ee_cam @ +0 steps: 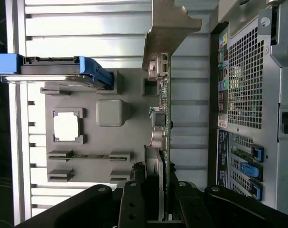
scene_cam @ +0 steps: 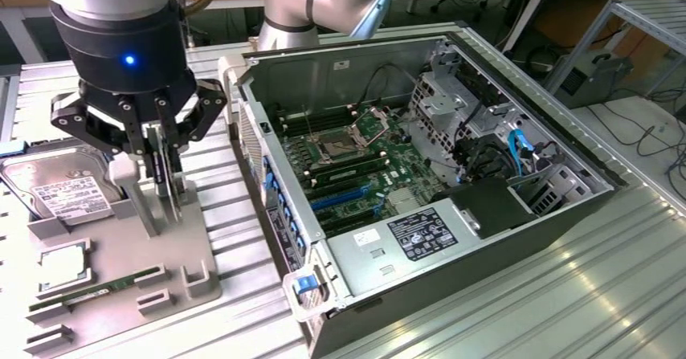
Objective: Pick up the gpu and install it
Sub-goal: 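Pick up the gpu and move the gpu toward the slot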
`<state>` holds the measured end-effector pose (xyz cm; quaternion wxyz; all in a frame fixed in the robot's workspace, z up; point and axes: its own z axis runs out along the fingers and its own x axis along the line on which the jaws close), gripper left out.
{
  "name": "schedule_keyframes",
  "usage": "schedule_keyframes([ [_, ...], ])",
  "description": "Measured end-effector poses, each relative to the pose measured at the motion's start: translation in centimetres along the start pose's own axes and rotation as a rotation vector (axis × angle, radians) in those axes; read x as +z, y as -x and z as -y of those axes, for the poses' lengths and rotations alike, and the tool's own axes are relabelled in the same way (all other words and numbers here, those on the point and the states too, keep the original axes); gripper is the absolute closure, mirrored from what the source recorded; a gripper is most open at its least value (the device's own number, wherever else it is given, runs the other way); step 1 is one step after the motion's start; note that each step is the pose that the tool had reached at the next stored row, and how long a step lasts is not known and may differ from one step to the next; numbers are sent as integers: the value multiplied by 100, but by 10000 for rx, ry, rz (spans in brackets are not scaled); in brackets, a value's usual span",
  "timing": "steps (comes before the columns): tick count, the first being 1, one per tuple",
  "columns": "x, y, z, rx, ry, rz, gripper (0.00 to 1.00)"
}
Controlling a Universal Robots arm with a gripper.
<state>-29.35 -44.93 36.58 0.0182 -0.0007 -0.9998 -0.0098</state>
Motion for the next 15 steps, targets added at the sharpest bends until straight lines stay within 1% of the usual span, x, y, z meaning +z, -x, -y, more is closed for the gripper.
schedule_keyframes([
  [12,-213,-8,-4,0,1,2,72],
  [14,-283,-10,-5,0,0,1,72],
  [15,-303,-11,-6,0,0,1,72],
])
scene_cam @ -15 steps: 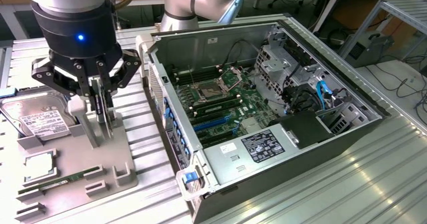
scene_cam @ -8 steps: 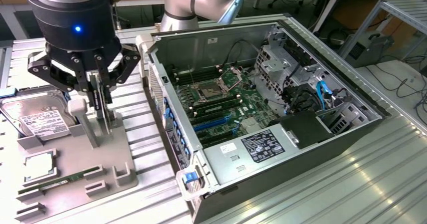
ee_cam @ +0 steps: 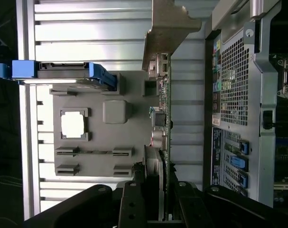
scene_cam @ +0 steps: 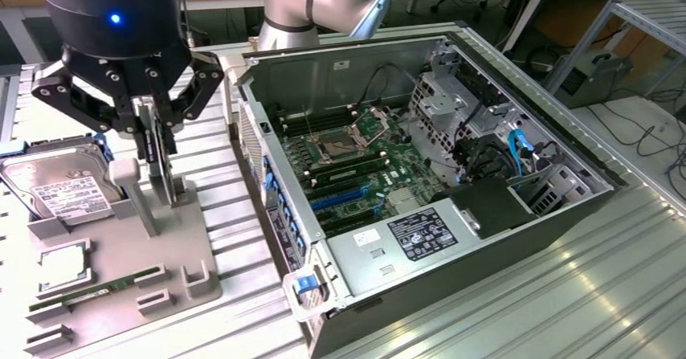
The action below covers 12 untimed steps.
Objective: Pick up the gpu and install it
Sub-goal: 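Pick up the gpu and move the gpu toward the slot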
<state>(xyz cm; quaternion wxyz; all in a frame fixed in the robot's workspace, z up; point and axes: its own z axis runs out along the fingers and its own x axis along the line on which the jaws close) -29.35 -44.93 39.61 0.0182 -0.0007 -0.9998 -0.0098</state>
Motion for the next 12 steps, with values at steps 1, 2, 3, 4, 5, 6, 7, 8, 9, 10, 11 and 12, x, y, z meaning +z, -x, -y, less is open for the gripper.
schedule_keyframes([
  [1,-20,-1,0,0,1,1,72],
  [2,-43,-1,-1,0,1,1,72],
  [3,-66,-2,-1,0,1,1,72],
  [4,-90,-3,-2,0,1,1,72],
  [5,-114,-4,-2,0,0,0,72],
  [6,-139,-5,-2,-1,0,1,72],
  [7,-159,-6,-3,0,0,1,72],
  [8,-180,-6,-3,0,1,1,72],
  [9,-199,-7,-4,0,1,1,72],
  [10,-231,-9,-4,0,0,0,72],
  [11,-262,-9,-5,-1,0,0,72],
  [12,-289,-10,-6,-1,0,1,72],
])
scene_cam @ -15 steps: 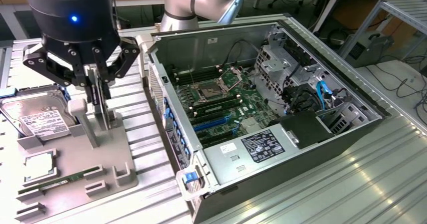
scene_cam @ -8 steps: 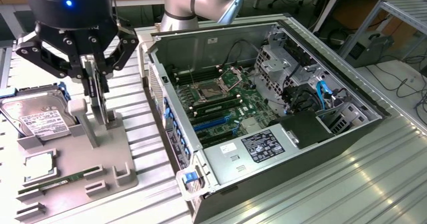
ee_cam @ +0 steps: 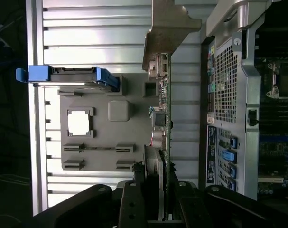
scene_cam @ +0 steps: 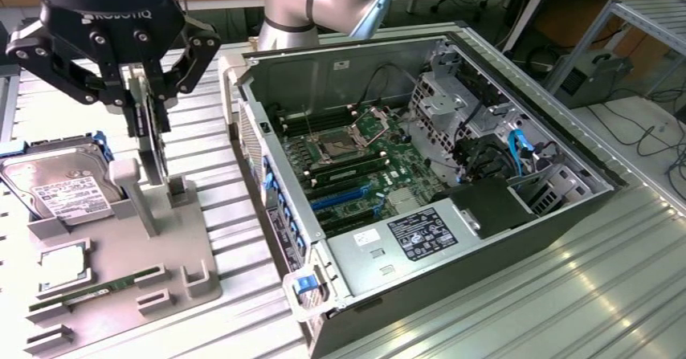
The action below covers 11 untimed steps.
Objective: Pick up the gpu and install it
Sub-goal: 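Pick up the gpu and move the gpu toward the slot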
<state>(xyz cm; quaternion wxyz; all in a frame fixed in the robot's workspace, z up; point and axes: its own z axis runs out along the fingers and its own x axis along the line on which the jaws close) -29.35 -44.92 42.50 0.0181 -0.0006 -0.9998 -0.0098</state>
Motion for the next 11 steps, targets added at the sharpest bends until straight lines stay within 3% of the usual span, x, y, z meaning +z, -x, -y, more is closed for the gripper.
schedule_keyframes([
  [7,-124,-5,-2,0,0,3,72],
  [11,-140,-5,-3,1,0,5,72],
])
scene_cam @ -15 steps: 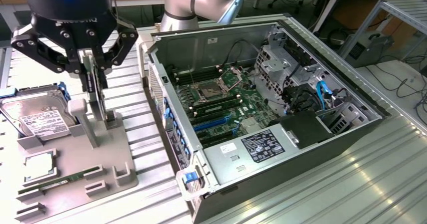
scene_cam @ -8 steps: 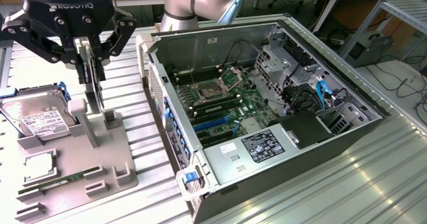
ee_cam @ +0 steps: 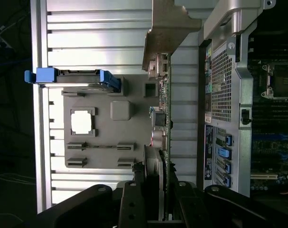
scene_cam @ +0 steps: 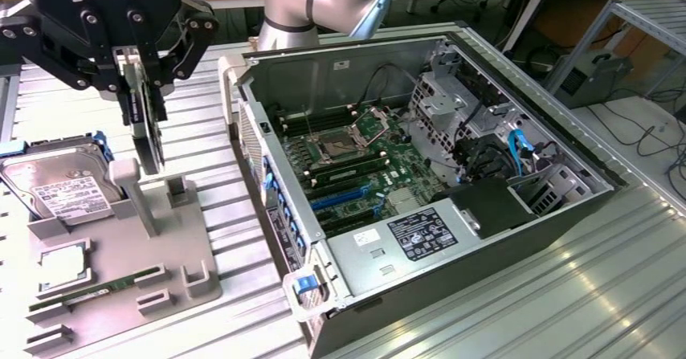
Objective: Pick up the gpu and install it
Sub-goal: 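Pick up the gpu and move the gpu toward the slot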
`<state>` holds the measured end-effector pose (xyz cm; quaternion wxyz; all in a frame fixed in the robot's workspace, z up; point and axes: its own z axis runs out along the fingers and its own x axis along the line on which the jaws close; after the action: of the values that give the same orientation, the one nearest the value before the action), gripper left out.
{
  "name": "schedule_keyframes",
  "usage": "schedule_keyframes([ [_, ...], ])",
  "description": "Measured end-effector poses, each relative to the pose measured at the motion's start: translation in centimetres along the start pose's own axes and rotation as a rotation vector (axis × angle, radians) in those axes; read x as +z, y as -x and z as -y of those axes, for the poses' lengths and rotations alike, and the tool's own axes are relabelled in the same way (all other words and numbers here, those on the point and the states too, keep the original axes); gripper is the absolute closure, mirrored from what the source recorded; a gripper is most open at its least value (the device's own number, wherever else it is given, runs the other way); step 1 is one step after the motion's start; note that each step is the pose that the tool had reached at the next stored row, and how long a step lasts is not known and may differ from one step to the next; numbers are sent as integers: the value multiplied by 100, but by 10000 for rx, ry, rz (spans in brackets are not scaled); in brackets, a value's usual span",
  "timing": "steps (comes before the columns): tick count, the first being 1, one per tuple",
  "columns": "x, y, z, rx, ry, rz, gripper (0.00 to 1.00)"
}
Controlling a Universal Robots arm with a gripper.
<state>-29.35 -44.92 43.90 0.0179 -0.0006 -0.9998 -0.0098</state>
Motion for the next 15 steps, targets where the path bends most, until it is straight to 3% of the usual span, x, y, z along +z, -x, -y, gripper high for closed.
schedule_keyframes([
  [15,-4,91,0,0,-1,-1,72],
])
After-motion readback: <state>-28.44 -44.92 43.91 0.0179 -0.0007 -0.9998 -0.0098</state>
